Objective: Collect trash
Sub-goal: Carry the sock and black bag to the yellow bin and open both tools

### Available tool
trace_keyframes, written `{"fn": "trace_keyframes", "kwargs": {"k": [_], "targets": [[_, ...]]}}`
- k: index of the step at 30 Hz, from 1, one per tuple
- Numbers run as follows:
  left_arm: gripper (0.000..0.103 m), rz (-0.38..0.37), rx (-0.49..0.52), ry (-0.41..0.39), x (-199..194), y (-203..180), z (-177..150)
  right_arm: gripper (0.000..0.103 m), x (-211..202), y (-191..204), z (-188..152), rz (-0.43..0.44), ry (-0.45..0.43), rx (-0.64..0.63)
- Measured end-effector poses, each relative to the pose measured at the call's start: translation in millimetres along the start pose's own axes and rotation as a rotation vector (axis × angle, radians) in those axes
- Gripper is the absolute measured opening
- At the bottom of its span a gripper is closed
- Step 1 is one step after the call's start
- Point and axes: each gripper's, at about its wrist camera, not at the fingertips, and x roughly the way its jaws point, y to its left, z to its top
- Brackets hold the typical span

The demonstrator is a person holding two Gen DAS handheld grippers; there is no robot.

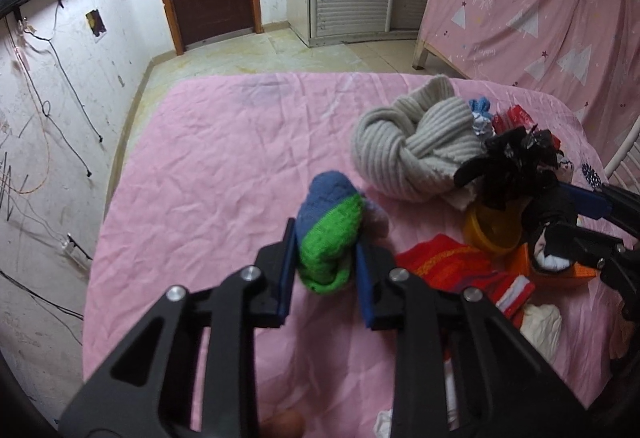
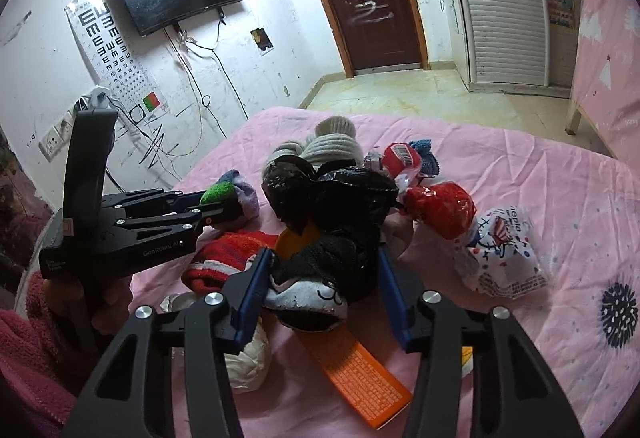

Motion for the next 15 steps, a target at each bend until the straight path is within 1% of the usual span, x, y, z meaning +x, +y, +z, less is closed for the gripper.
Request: {"fn": "trace_keyframes", "kwargs": {"k": [7, 10, 15], "targets": [[0.024, 0.015, 0.001, -0.035, -17, -3, 2, 0.045, -16, -1, -5, 0.007, -0.039, -0.014], [0.024, 0.026, 0.009, -0.067, -31, -9, 5, 0.045, -30, -4, -7, 0.020, -0.074, -0.013], [0.024, 0.033, 0.037, -0.115, -50, -26, 14, 0.045, -64, -18, -15, 0.011, -0.149, -0.001]]}}
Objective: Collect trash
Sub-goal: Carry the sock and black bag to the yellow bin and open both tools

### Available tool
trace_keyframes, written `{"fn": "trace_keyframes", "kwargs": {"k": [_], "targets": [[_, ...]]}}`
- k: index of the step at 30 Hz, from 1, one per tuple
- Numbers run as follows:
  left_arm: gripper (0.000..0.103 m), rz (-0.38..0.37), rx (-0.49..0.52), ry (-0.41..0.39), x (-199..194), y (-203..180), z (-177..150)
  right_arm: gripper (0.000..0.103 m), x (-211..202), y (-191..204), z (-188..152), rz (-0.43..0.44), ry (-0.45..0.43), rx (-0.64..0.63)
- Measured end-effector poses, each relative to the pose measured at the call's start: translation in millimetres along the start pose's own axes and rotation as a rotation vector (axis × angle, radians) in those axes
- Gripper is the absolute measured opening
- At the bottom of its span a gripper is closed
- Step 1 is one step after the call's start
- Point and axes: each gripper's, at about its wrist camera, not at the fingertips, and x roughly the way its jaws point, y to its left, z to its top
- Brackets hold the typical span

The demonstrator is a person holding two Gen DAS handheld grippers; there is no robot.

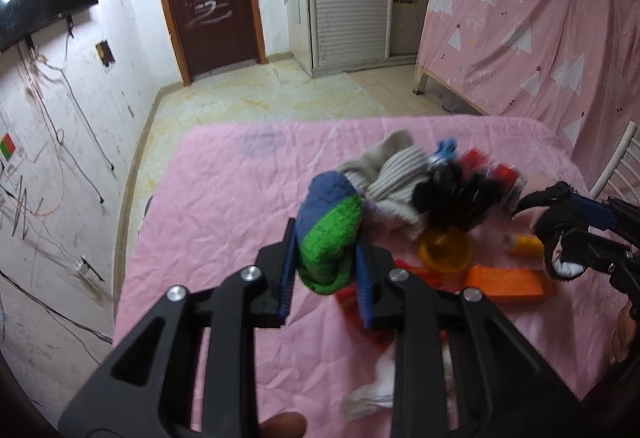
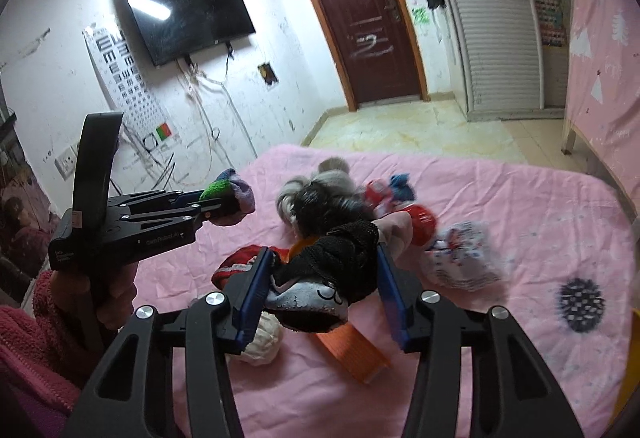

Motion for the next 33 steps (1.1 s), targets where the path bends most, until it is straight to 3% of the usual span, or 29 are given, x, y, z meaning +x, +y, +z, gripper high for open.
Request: {"fn": "trace_keyframes", "kwargs": {"k": [10, 18, 26, 30, 33], "targets": [[0.024, -0.064, 0.101, -0.084, -21, -75, 31, 0.045, -69, -64, -6, -0.146, -0.126, 0.078], [0.024, -0.194, 0.195, -0.127, -29, -168, 54, 0.045, -126, -129, -28, -0.338, -0.224, 0.189], [0.024, -0.352, 0.314, -0.087, -23, -275, 62, 0.045, -165, -190, -61, -0.521, -0.266, 0.295], [0.024, -0.408, 0.329, -0.028, -13, -318, 63, 0.045, -175, -217, -78, -0.539, -0.255, 0.346], [0.024, -0.434, 0.329, 0.009, -6, -342, 62, 0.051, -174, -228, -85, -0.526, -0.226, 0.358]]}}
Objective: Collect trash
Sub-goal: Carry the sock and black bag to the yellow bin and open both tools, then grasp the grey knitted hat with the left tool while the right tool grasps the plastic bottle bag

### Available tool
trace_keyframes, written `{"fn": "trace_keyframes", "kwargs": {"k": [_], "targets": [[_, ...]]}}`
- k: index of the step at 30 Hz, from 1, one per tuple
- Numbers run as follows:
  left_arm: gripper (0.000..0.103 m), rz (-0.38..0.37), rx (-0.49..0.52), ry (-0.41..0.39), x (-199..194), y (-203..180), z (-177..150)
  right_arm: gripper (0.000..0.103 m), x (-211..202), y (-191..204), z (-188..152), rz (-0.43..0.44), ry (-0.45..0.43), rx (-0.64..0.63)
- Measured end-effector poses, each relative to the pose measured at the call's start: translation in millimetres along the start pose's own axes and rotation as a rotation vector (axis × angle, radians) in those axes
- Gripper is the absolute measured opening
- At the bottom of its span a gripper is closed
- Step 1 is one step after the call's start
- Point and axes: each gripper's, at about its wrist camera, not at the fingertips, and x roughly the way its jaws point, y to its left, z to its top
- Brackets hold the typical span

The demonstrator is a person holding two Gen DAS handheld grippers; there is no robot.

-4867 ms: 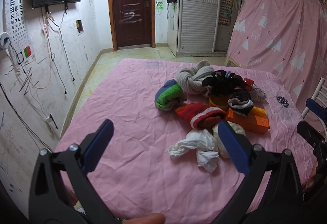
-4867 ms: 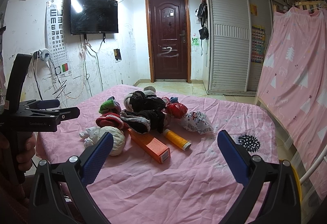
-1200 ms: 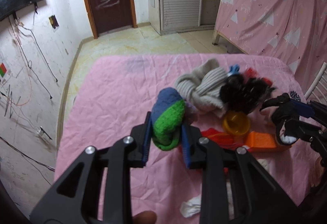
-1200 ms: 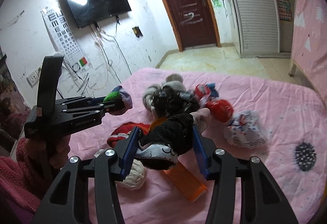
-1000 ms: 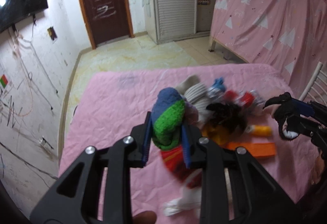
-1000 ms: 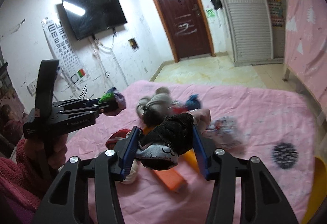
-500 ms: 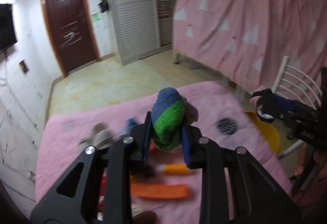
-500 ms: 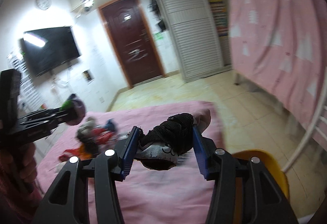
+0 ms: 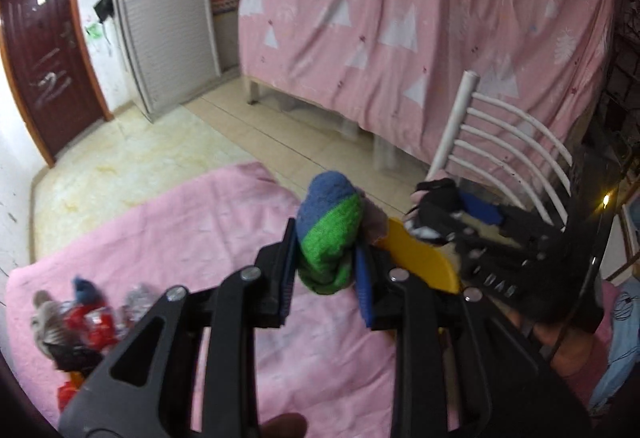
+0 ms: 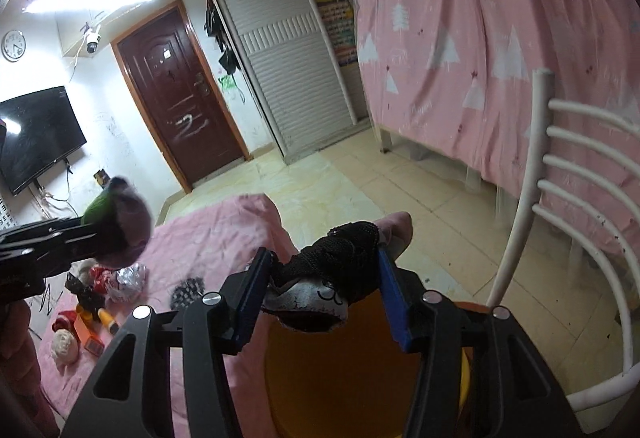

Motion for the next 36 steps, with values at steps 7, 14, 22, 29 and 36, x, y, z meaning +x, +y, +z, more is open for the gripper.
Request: {"fn": "trace_keyframes", "kwargs": {"k": [7, 14, 22, 29, 36], "targets": [[0.051, -0.047, -0.024, 0.045, 23, -21, 7, 0.067, -1, -21, -1, -0.004, 0.000, 0.050], [0.051, -0.038, -0.034, 0.047, 18, -20, 6, 0.067, -4, -23, 0, -0.013, -0.010, 0.052], [0.051, -0.034, -0.066, 0.019, -3, 4, 4, 0.067, -11, -4, 4, 0.030, -0.035, 0.053], [0.056, 0.003, -0.100, -0.010, -28, 42, -5, 0.071, -11, 34, 7, 0.089, -0.037, 0.024], [0.060, 0.100, -0.156, -0.046, -57, 97, -18, 0.072, 5, 89, 18, 0.129, -0.003, -0.054]]}}
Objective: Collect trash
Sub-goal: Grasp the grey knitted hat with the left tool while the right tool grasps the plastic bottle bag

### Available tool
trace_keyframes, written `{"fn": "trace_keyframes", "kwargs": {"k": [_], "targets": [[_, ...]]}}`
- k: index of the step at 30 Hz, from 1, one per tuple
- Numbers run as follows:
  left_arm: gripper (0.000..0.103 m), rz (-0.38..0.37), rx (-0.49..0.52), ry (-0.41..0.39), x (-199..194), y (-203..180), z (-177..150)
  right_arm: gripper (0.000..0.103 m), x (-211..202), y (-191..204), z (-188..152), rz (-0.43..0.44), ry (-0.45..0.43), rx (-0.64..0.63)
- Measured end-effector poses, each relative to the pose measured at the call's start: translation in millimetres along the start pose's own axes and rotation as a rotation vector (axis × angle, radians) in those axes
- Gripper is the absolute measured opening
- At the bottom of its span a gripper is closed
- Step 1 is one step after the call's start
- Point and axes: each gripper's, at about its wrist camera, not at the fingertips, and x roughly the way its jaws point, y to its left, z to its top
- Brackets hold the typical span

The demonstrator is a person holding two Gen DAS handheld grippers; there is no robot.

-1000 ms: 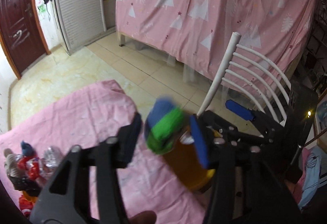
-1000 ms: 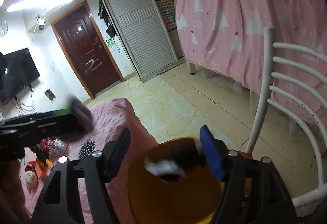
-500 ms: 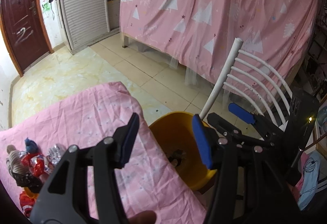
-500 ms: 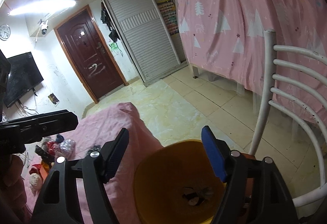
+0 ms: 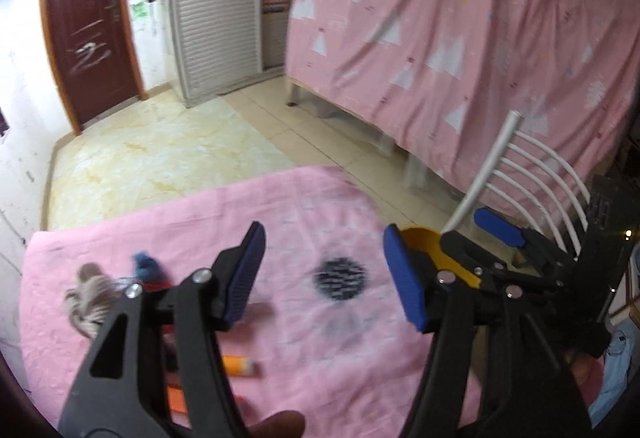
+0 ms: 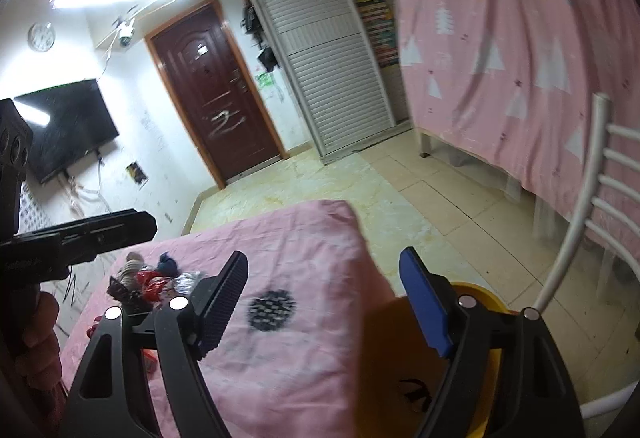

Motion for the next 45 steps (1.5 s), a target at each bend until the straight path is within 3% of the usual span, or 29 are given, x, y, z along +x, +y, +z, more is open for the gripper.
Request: {"fn": "trace_keyframes", "kwargs": {"k": [14, 23, 28, 31, 37, 41, 45], "targets": [[0.062, 0.177, -0.119, -0.016, -25, 121, -12, 0.074, 55, 107, 1, 0.090, 0.111, -0.180], [0.068, 0.294, -0.199, 0.049, -24, 195, -30, 0.075, 96, 151, -17, 0.116, 0.210, -0.259], [0.070, 0.290, -0.239, 0.094, -11, 217, -44, 0.075, 113, 159, -24, 0.114, 0.246, -0.266], [0.081, 0.285, -0.262, 0.121, 3, 225, -47, 0.075, 122, 163, -28, 0.107, 0.269, -0.275], [0.089, 0.264, -0.308, 0.165, 25, 235, -58, 0.075, 137, 167, -37, 0.073, 0.303, -0.304], [0.089, 0.241, -0.318, 0.165, 28, 236, -60, 0.075, 145, 168, -42, 0.065, 0.324, -0.310], [0.088, 0.165, -0.342, 0.192, 37, 236, -65, 0.075, 150, 169, -43, 0.069, 0.343, -0.305]]}}
